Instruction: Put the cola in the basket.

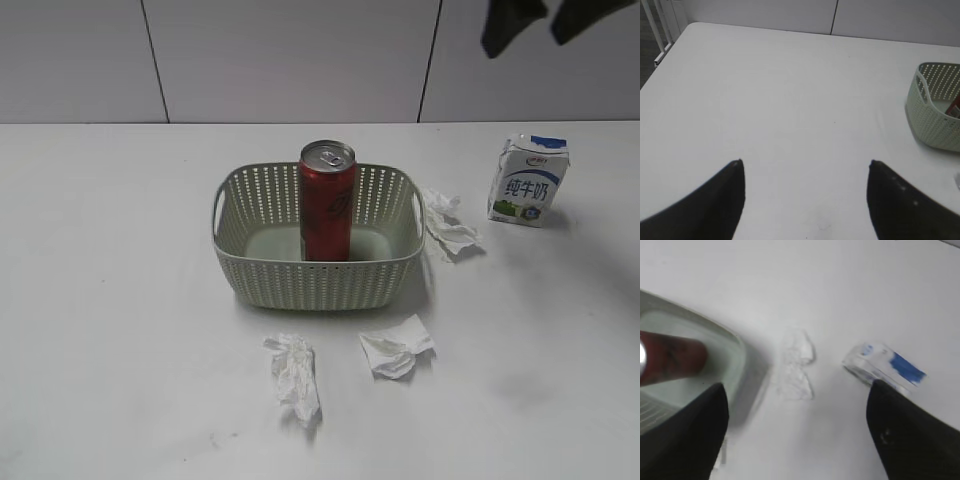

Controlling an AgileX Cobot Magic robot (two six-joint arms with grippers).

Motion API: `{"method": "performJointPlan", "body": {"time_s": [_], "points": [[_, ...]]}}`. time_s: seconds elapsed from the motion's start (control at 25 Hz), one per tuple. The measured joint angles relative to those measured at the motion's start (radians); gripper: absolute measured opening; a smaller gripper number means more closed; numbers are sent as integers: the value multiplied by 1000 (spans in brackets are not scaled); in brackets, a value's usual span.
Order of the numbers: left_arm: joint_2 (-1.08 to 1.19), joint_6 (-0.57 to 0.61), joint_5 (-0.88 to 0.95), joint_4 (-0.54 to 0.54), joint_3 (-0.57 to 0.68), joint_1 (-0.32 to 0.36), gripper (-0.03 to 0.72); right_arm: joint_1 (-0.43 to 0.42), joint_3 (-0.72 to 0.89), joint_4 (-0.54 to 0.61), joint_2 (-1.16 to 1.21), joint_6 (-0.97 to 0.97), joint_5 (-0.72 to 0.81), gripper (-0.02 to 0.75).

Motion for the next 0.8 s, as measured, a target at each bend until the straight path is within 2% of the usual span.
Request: {"method": "performJointPlan", "body": {"time_s": [0.2,0.36,0.8], "points": [[0,0,0,0,0,0,573,-161,120,-6,-93,2,1,641],[0,0,0,0,0,0,573,-238,226,-8,-199,2,1,635],[0,0,0,0,0,0,573,-249,714,-26,-619,3,-34,617]]}}
